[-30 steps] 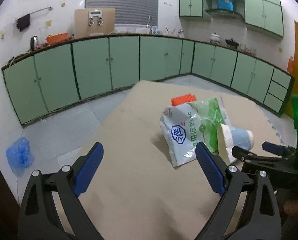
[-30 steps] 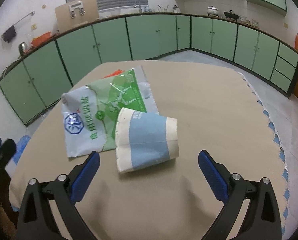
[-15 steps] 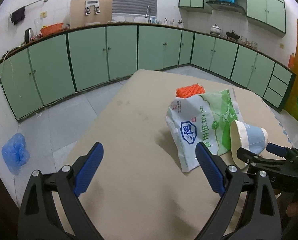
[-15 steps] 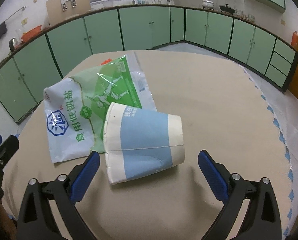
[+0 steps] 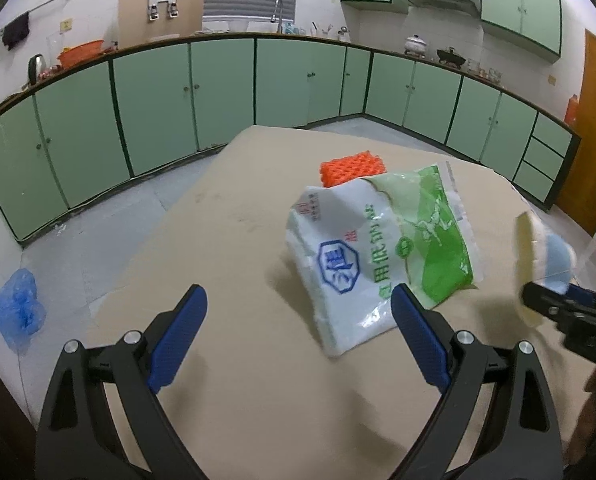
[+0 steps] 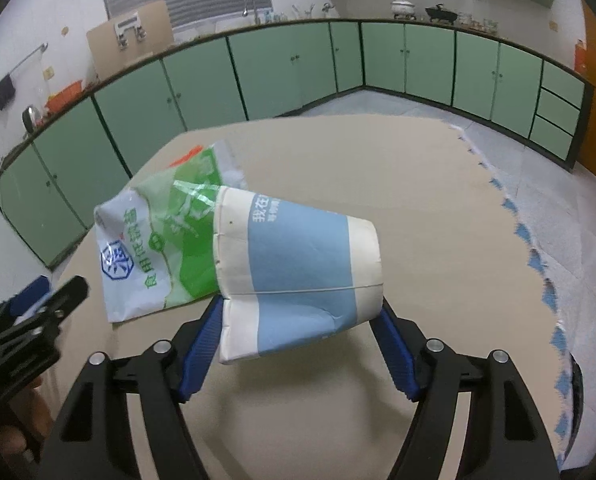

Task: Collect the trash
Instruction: 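Grasp the white-and-blue paper cup with the right tool, then grasp the white-and-green milk powder bag with the left tool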

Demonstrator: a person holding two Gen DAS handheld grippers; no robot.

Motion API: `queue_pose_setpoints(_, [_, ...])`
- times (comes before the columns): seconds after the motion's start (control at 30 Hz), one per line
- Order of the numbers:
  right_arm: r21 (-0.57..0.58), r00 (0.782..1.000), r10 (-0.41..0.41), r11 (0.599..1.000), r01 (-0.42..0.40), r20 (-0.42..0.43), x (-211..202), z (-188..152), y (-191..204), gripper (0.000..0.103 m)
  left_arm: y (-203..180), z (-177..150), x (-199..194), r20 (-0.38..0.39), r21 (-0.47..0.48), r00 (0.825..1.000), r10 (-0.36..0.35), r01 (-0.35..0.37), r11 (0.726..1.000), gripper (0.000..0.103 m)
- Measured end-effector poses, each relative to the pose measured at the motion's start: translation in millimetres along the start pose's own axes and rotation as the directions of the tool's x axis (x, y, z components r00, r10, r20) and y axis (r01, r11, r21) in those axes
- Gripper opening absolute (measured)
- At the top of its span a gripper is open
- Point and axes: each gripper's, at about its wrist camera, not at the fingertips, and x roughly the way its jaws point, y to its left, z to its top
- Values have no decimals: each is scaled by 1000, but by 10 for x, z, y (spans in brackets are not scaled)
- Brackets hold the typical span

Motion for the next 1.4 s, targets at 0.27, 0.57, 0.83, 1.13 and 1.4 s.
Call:
queue_pose_setpoints(0.27, [13, 1000, 8, 1000, -8, 17, -58, 61, -95, 72, -100, 110, 331, -60, -9, 998, -29, 29, 1000, 90])
queue_pose_setpoints(0.57, [10, 1000, 6, 1000, -6, 8, -38, 57, -116, 72, -60, 98, 477, -106, -48, 991, -81, 76, 996, 10])
queue_pose_setpoints(0.83, [7, 1000, 11, 1000, -11, 18, -105, 52, -76, 72, -48, 87, 199, -37, -67, 995, -94, 92, 994, 1])
queue_pose_setpoints(1.13, [8, 999, 21, 1000, -21, 48, -336, 71, -110, 72, -127, 133, -124, 2, -59, 996, -91, 91, 994, 1])
queue_pose_setpoints(1.4, [4, 997, 31, 999, -32, 73, -646, 9, -169, 72, -227, 139, -550, 48, -50, 994, -97, 100, 994, 1])
